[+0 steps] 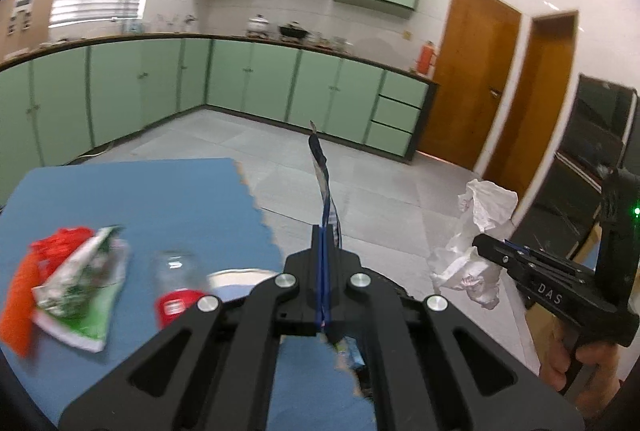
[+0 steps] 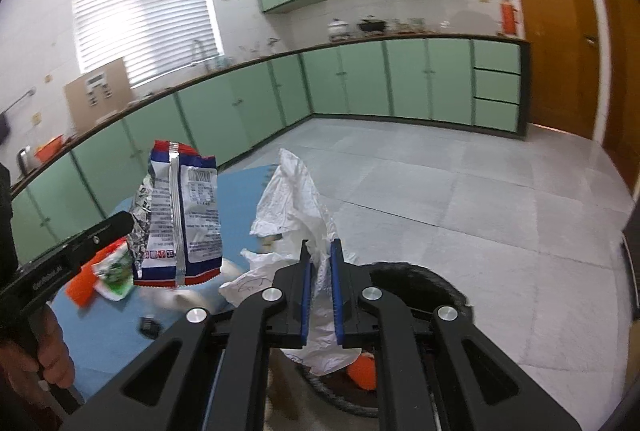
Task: Collect trash
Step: 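Carry the snack bag and white bag to the bin and release both tools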
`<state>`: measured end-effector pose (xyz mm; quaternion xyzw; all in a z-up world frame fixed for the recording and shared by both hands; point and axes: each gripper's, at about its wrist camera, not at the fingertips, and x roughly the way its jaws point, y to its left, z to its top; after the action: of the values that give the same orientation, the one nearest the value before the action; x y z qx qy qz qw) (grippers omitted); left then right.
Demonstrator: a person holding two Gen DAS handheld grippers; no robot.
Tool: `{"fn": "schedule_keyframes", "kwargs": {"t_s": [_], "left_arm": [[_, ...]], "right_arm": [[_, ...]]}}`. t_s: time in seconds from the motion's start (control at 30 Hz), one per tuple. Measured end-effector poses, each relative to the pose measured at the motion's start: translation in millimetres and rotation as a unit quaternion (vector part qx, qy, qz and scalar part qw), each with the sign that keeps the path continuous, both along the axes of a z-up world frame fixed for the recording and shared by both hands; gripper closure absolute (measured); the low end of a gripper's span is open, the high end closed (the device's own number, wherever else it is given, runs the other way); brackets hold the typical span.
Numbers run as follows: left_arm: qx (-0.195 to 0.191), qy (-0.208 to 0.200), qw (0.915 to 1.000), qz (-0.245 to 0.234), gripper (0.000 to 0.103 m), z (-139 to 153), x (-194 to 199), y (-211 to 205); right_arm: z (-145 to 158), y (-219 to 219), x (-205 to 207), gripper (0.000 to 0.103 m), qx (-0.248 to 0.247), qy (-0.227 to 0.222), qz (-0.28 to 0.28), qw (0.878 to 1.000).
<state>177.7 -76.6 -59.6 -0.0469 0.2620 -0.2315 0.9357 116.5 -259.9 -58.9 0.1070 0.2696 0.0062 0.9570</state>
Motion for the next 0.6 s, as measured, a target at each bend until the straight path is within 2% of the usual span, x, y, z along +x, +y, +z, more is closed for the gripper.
{"fn": "schedule_keyframes", "kwargs": {"t_s": [0.2, 0.43, 0.6], "left_arm": [[0.013, 0.030, 0.9988, -0.037, 0.103, -35, 30, -51], [0.031, 0.050, 0.9968, -0.055, 0.103, -64, 60, -91], [0.051, 0.067, 0.9945, -0.062, 0.101, -83, 75, -106]], "right_arm": [[-30, -45, 12, 0.094, 0.013, 0.033, -0.041, 0.999], [-64, -74, 30, 0.094, 0.025, 0.064, -0.053, 0.996], [-74, -81, 45, 0.083, 0.023, 0.077, -0.057, 0.995]]}}
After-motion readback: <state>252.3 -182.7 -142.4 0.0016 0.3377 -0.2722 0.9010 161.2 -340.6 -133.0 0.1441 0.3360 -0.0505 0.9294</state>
